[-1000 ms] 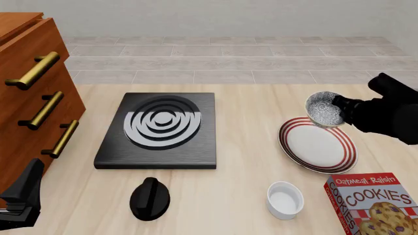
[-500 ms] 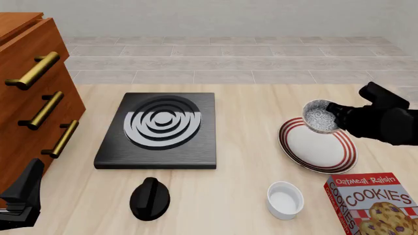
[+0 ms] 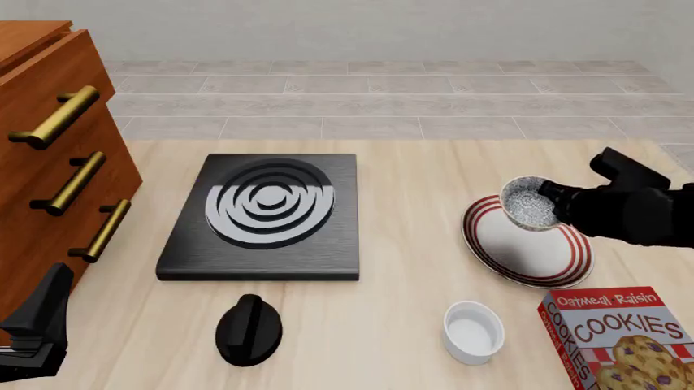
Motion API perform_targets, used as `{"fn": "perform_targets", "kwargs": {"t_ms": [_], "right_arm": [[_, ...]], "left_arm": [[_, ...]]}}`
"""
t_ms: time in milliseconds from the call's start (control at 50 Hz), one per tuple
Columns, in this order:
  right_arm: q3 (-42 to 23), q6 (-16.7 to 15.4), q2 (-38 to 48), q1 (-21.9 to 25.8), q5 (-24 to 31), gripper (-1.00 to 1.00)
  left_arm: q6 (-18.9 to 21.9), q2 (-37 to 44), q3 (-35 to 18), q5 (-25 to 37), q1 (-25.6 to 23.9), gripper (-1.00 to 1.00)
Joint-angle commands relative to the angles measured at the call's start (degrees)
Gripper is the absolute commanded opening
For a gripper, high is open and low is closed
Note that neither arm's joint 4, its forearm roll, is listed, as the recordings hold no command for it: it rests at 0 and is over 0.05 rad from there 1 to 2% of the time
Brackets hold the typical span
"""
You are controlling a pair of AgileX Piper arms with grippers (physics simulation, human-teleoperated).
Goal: Pick the akita bowl on the cookies box and place it on the plate.
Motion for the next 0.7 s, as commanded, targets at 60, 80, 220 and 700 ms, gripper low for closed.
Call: {"fn": "perform_targets", "kwargs": {"t_ms": [60,80,220,700], "right_arm": [[0.05,-0.16,1.19,-0.27,-0.95,-1.0],[-0.01,-0.36,1.39,-0.33,-1.04,-1.0],[-0.25,-1.01,2.08,-0.52,-1.12,-1.0],[-0.44,-1.26,5.52,-0.9,-3.07,-1.0]], "left_arm": [[0.0,0.0,0.0,0.0,0.0,1.0],[0.0,0.0,0.0,0.0,0.0,1.0],[0.0,0.0,0.0,0.0,0.0,1.0],[0.0,0.0,0.0,0.0,0.0,1.0]]}}
